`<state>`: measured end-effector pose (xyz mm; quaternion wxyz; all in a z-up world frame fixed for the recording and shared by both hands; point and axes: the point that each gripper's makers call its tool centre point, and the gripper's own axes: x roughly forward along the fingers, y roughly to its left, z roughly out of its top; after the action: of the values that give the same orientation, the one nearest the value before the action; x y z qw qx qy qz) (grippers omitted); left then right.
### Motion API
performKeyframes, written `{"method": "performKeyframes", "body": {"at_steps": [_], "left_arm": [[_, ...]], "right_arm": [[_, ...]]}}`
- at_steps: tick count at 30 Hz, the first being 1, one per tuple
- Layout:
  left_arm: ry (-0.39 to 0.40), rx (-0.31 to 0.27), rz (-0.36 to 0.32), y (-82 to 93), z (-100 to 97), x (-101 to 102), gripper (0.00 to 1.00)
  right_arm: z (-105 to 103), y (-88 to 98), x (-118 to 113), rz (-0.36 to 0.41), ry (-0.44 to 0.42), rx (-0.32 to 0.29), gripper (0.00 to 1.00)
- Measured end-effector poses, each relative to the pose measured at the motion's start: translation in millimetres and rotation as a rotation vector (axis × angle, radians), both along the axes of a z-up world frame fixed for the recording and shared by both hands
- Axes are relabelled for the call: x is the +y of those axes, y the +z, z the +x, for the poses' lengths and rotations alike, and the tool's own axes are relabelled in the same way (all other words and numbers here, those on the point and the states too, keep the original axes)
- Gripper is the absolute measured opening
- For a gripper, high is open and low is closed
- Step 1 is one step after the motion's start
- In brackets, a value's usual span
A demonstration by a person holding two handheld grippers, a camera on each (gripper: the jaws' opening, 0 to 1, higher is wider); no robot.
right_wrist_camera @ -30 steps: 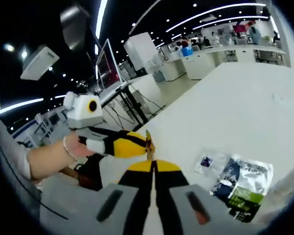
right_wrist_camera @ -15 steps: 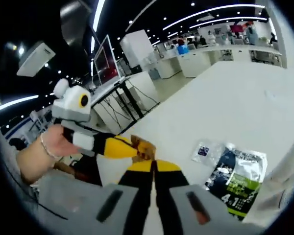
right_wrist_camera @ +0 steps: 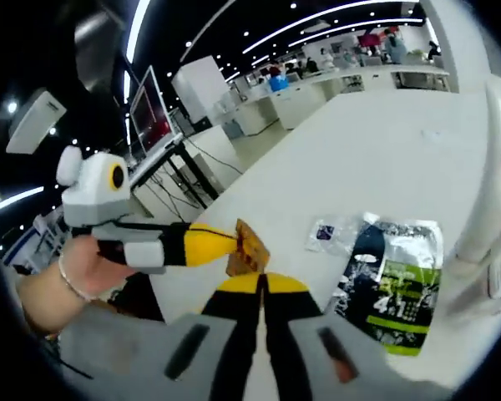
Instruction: Arrange the skincare products in the storage area until every visible bottle or jar stands upright without overlapping.
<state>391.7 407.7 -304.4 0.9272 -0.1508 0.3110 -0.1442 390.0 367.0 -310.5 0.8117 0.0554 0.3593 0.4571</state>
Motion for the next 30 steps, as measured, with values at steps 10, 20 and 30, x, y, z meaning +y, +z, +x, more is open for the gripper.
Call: {"method": "performKeyframes", "body": {"at_steps": [10,20,30], "left_arm": [[-0.035,0.076,0.070,-29.4,10.3,-3.4,0.02],[-0.033,0.162,0.100,-61.6,14.7,-0.1,0.02],[-0.023,0.166,0.137,-80.8,22.5,1.2,0.02]], "right_arm": [[8.3,-26.0,-9.9,-0.099,-0.004,-0.004,0.01],[14.3,-53.8,-6.8,-0.221,0.025,-0.026,0.02],[23.7,-71.0,-7.3,-0.313,0.044,-0.078,0.07]]}}
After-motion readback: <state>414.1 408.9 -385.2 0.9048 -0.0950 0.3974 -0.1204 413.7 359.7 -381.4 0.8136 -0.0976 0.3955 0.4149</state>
